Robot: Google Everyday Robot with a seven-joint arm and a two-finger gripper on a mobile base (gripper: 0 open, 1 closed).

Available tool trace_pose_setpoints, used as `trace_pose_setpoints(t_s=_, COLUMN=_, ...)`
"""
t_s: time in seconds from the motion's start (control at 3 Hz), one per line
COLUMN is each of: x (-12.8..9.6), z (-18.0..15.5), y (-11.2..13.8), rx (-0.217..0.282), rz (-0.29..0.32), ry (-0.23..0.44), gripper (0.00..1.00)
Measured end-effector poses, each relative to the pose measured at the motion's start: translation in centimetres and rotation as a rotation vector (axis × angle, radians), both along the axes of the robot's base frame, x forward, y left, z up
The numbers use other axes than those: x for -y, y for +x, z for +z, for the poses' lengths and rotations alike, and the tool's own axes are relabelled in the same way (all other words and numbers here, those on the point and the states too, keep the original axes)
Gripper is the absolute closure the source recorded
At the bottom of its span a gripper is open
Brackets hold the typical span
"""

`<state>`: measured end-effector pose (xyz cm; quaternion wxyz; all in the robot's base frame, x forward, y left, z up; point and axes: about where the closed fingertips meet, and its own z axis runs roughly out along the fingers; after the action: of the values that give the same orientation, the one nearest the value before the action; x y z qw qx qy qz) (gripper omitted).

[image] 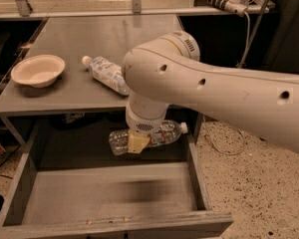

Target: Pick water bottle from top drawer and place on counter

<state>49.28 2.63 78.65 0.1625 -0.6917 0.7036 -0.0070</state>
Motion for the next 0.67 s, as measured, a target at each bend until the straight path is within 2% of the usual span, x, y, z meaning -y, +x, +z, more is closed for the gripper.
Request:
trace_pose_setpoints(t_s=0.33, x=0.0, z=0.0, y=0.0, rx=0.000, rz=0.000, ry=0.000, gripper=1.00)
trace_pose_setpoints(t_s=0.67, x=1.6, z=1.7, y=1.9, rx=0.026, rz=-0.027, ry=-0.025, gripper=1.00)
